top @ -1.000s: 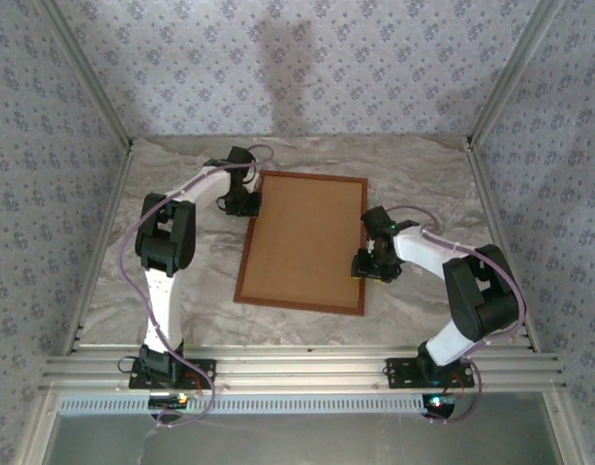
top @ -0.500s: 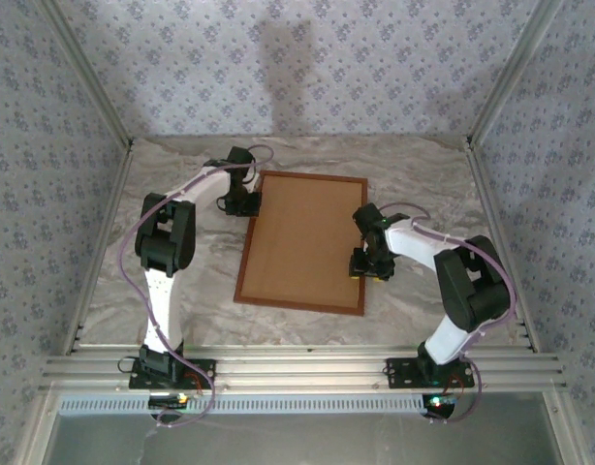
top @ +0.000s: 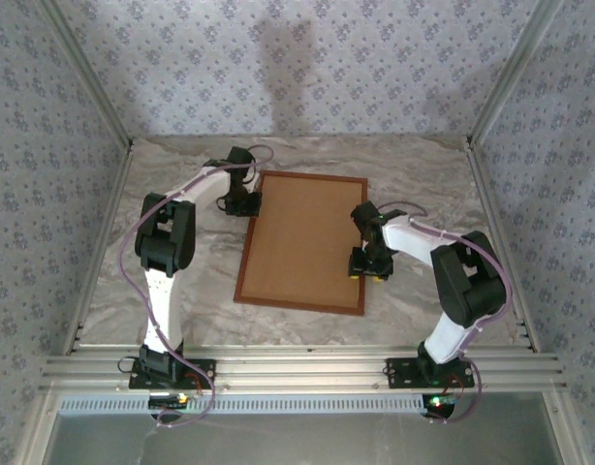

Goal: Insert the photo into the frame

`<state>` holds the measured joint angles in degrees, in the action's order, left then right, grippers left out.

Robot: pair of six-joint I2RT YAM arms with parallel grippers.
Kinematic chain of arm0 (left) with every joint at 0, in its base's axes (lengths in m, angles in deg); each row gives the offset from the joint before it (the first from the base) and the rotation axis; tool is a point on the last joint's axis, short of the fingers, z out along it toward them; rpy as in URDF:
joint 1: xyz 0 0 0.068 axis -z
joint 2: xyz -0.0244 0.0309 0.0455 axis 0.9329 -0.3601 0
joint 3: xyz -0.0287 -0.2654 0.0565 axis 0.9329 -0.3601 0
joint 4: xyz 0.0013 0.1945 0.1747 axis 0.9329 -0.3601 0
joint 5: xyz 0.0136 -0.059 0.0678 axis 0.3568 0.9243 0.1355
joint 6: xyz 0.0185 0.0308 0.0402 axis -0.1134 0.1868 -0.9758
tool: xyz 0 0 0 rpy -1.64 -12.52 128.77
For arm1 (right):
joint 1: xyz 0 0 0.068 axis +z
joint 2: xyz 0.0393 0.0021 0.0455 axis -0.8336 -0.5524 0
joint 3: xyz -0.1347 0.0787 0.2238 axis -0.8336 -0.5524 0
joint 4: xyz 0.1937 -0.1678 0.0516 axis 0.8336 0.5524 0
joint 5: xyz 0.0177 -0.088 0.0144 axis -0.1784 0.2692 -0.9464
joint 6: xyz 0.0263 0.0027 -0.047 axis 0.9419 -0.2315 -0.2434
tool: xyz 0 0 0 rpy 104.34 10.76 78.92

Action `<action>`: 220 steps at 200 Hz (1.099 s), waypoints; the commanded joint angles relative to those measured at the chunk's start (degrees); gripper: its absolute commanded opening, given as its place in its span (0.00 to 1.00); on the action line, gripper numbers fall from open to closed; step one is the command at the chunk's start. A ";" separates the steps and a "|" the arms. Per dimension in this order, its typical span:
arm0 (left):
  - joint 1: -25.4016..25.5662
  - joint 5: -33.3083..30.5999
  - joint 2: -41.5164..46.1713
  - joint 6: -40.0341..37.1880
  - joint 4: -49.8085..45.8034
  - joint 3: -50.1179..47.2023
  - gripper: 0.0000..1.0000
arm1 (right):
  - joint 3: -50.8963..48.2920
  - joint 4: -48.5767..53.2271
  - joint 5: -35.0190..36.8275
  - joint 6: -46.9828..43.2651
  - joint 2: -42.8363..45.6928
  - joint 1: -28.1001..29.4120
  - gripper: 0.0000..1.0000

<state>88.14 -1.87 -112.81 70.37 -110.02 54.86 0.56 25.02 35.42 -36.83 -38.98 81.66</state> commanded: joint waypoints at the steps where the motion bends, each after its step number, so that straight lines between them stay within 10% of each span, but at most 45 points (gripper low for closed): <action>1: 0.23 -1.39 -1.57 -1.42 -2.23 -2.22 0.00 | 0.34 1.57 1.30 -2.80 0.04 -0.61 0.52; 107: -0.05 -2.71 -0.70 -1.83 -2.23 -2.37 0.00 | 8.69 2.18 -0.83 -9.01 7.69 -13.02 0.55; 220: 2.63 -2.29 2.04 -2.81 -0.42 -8.97 0.00 | 21.08 -7.19 -3.98 -11.88 -11.20 -16.49 0.54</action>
<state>89.08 -3.40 -110.48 68.50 -106.37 50.66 18.70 18.07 32.25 -46.97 -46.87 65.22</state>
